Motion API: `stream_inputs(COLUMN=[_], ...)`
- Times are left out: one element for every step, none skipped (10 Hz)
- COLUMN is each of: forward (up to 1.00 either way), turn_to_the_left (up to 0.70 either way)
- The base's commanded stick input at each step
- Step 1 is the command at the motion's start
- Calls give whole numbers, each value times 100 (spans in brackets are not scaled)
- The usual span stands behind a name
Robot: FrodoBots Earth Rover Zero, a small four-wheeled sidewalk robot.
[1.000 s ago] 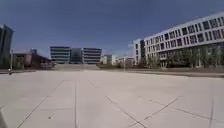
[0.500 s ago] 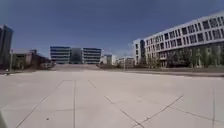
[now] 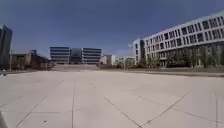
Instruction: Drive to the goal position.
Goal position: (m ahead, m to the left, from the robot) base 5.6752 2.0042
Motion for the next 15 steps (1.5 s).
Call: stream_inputs(forward=[9, 9, 9, 9, 9, 9, 9, 9, 9, 9, 9, 9, 9, 9, 9], turn_to_the_left=[-5, -5, -5, -5, -5, -5, -5, -5, -5, -5, -5, -5, -5, -5, -5])
